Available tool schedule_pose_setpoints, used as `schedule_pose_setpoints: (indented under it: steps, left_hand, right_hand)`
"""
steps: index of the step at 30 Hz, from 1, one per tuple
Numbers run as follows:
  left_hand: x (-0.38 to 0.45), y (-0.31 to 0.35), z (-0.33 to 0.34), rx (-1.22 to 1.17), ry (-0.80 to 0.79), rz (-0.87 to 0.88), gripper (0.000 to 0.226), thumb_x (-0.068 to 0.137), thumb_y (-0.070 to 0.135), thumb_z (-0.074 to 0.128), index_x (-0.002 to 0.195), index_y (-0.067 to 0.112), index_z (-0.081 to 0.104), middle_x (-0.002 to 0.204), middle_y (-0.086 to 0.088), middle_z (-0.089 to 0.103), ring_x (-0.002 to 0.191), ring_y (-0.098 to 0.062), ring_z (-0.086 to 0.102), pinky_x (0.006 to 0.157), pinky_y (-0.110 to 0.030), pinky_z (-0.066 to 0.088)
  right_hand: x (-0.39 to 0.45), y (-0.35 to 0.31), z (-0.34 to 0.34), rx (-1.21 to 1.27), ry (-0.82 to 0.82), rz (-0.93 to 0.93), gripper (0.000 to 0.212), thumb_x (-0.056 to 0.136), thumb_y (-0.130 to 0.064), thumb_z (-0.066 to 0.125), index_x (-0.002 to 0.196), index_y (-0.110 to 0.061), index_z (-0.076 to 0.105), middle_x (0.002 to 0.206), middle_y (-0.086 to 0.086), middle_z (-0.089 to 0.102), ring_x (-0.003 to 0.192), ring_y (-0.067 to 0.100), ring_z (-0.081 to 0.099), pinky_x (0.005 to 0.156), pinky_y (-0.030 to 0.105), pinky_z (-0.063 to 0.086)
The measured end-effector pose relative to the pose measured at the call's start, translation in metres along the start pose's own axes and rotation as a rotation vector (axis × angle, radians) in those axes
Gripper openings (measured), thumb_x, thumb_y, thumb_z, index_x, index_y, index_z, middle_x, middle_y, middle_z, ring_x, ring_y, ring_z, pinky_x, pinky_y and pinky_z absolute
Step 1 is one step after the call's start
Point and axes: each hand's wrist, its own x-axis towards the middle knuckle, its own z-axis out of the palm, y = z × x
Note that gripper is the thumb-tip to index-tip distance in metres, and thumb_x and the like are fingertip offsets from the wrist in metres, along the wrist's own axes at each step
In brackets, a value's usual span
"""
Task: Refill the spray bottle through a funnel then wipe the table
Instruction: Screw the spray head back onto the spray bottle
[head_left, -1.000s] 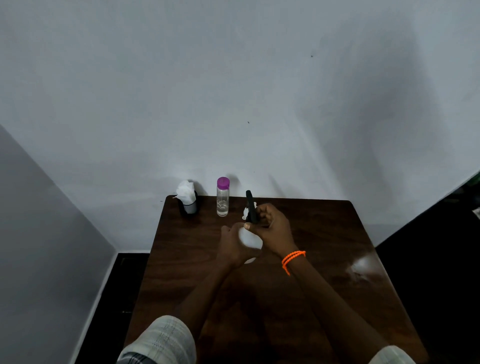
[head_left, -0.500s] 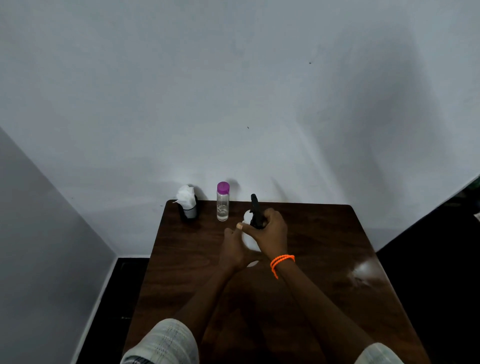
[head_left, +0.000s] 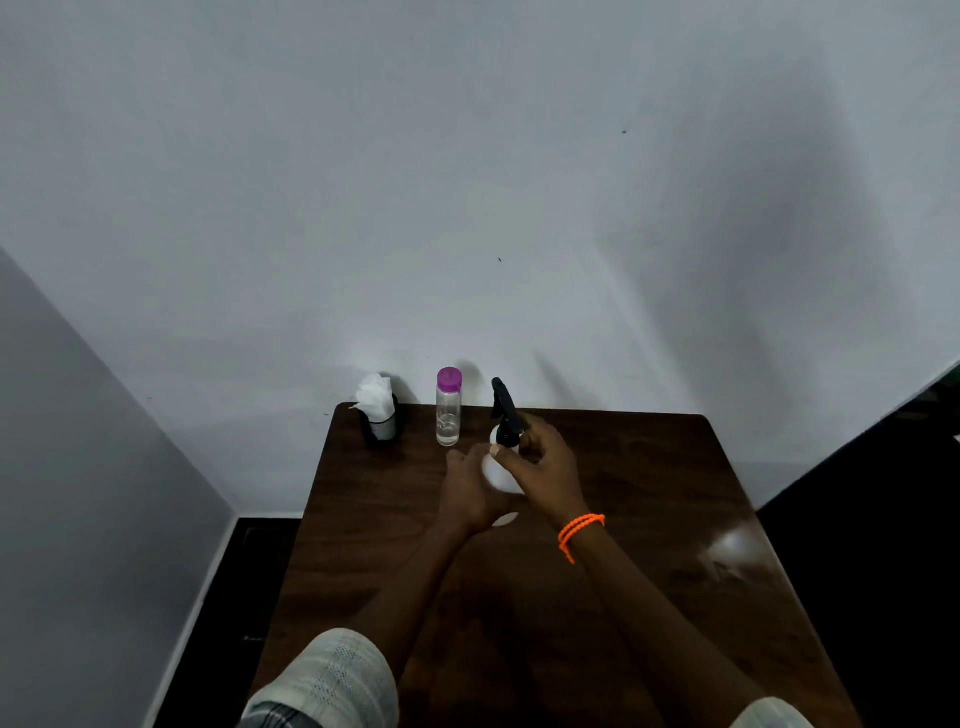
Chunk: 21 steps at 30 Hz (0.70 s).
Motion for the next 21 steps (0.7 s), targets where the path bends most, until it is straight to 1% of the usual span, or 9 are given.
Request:
schedule_pose_setpoints:
  steps: [1,3,7,10,12,14,16,18,21]
  left_hand:
    - [0.0,0.002,-0.001,-0.013,-0.003,-0.007,0.094,0.048,0.05,0.095,0.132,0.026,0.058,0.122,0.0,0.053,0.105,-0.007,0.051,0.091,-0.027,0.051]
    - [0.0,0.004,-0.002,-0.026,-0.004,-0.024,0.092,0.053,0.04,0.098,0.133,0.022,0.057,0.122,-0.003,0.048,0.105,-0.012,0.049,0.091,-0.029,0.049]
    - [0.001,0.002,-0.002,-0.038,0.017,-0.042,0.092,0.05,0.039,0.098,0.131,0.024,0.057,0.121,-0.002,0.046,0.106,-0.015,0.052,0.09,-0.031,0.051]
    - [0.002,-0.001,-0.002,-0.029,0.015,-0.043,0.091,0.047,0.039,0.098,0.128,0.025,0.058,0.117,-0.002,0.047,0.104,-0.013,0.052,0.084,-0.027,0.05]
    - [0.002,-0.002,-0.001,-0.027,0.013,-0.048,0.091,0.048,0.038,0.098,0.128,0.025,0.059,0.115,-0.002,0.047,0.1,-0.011,0.05,0.077,-0.02,0.045]
    - [0.003,-0.003,0.0,-0.029,0.014,-0.053,0.092,0.046,0.039,0.097,0.129,0.026,0.058,0.115,-0.002,0.048,0.102,-0.012,0.05,0.075,-0.017,0.042]
    - [0.004,-0.004,0.0,-0.026,0.015,-0.054,0.094,0.046,0.041,0.097,0.13,0.027,0.057,0.116,-0.001,0.048,0.105,-0.014,0.05,0.078,-0.019,0.044]
    - [0.005,-0.004,-0.001,-0.024,0.012,-0.066,0.095,0.047,0.04,0.097,0.132,0.027,0.056,0.119,-0.002,0.047,0.107,-0.015,0.05,0.085,-0.026,0.048]
    - [0.007,-0.005,-0.003,-0.029,0.033,-0.077,0.095,0.047,0.04,0.098,0.131,0.024,0.056,0.124,-0.004,0.046,0.109,-0.015,0.049,0.091,-0.031,0.05]
  right_hand:
    - [0.0,0.0,0.0,0.001,-0.006,-0.006,0.055,0.07,-0.054,0.072,0.119,-0.027,0.072,0.098,0.0,0.069,0.092,0.009,0.066,0.082,0.029,0.055]
    - [0.0,0.001,0.0,0.001,-0.002,-0.015,0.05,0.074,-0.052,0.07,0.117,-0.026,0.075,0.099,-0.002,0.068,0.094,0.007,0.066,0.084,0.031,0.055]
    - [0.0,0.0,0.0,0.007,0.027,-0.021,0.028,0.078,-0.03,0.087,0.103,-0.025,0.076,0.097,-0.003,0.071,0.091,0.009,0.069,0.08,0.029,0.058]
    - [0.003,0.0,0.001,0.034,0.044,0.019,0.034,0.069,-0.031,0.094,0.089,-0.019,0.068,0.088,-0.004,0.073,0.082,0.01,0.071,0.072,0.025,0.057]
    - [0.005,0.0,0.002,0.04,0.057,0.025,0.04,0.067,-0.029,0.096,0.083,-0.014,0.062,0.078,-0.003,0.068,0.071,0.011,0.064,0.065,0.022,0.052]
    - [0.007,-0.001,0.002,0.042,0.031,0.034,0.041,0.066,-0.03,0.096,0.086,-0.016,0.063,0.079,-0.003,0.068,0.071,0.009,0.063,0.066,0.023,0.053]
    - [0.009,-0.001,0.002,0.064,-0.027,0.039,0.042,0.067,-0.037,0.093,0.1,-0.025,0.069,0.089,-0.002,0.074,0.084,0.012,0.071,0.077,0.031,0.059]
    - [0.011,0.001,0.003,0.071,-0.062,0.023,0.042,0.071,-0.043,0.085,0.11,-0.032,0.073,0.097,-0.002,0.075,0.094,0.014,0.072,0.087,0.041,0.059]
    - [0.011,0.0,0.004,0.074,-0.065,0.016,0.036,0.081,-0.036,0.078,0.115,-0.028,0.077,0.104,-0.002,0.073,0.101,0.011,0.069,0.093,0.045,0.056]
